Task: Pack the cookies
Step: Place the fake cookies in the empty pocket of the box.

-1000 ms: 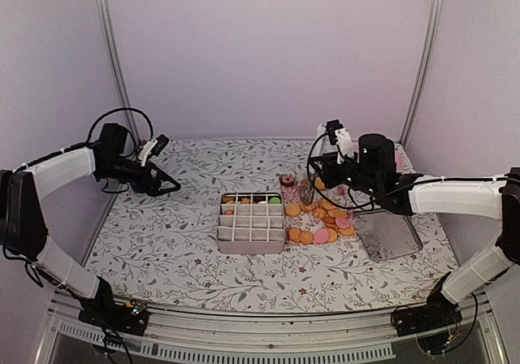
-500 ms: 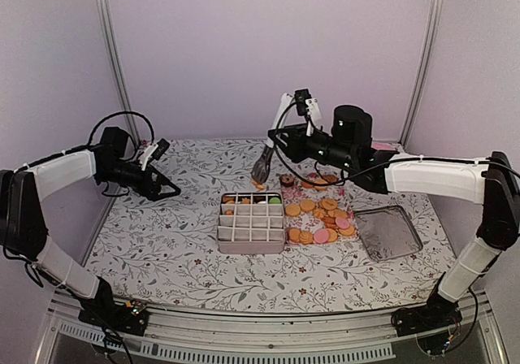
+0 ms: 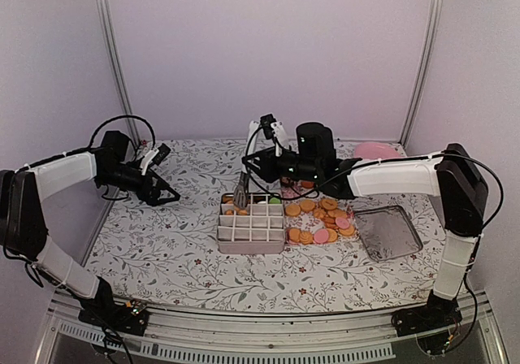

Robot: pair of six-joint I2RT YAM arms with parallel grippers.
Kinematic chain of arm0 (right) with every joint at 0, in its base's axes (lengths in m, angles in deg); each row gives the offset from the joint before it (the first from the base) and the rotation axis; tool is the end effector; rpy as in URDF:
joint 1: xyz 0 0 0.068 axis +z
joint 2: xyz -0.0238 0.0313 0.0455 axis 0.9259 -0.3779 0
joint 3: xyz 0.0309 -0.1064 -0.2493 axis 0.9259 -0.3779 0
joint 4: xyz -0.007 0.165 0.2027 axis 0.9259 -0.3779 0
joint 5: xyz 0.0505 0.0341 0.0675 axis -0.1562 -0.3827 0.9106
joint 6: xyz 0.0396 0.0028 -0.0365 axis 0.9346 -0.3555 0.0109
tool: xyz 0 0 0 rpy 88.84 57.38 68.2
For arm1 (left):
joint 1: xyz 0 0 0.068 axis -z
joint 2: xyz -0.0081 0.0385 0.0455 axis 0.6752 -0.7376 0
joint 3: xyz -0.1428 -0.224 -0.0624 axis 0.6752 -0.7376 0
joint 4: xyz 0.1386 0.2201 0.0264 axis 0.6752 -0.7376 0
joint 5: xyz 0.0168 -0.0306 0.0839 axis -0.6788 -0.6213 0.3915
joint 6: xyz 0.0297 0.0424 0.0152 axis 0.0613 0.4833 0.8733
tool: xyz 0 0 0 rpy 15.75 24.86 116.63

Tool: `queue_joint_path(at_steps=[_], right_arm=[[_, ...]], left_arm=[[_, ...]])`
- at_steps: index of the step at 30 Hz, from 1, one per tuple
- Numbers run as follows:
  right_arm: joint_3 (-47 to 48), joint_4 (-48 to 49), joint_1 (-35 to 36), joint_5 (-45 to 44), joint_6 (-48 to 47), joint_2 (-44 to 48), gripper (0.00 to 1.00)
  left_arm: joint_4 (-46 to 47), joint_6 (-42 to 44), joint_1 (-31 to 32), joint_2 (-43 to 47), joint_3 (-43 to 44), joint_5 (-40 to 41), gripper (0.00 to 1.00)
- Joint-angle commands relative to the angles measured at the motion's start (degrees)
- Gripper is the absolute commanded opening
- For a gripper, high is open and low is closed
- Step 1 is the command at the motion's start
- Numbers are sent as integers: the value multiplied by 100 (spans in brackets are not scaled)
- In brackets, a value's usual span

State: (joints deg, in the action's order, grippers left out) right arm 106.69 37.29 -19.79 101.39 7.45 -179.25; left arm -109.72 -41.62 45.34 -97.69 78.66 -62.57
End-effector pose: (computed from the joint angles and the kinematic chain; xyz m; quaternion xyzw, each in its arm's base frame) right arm 0.2943 0.3388 0.2610 -0.2821 0.7157 0.4075 0.4921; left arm 0.2836 -0.0391 0.2316 0.3074 0.8494 -0.3141 0.2923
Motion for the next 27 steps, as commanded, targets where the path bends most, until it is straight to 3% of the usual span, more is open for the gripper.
queue_joint_path(at_steps=[1,16,27], right_arm=[[280,232,27,45,-11,-87,0],[143,110,29,-145,-350,-159,0],[177,142,25,-159,-420,-124,28]], left_arm=[[-66,100,-59,-20,-4,-77,99],[-65,77,-65,15,36,-79,99],[-88,72,-67,8,95,-104,99]])
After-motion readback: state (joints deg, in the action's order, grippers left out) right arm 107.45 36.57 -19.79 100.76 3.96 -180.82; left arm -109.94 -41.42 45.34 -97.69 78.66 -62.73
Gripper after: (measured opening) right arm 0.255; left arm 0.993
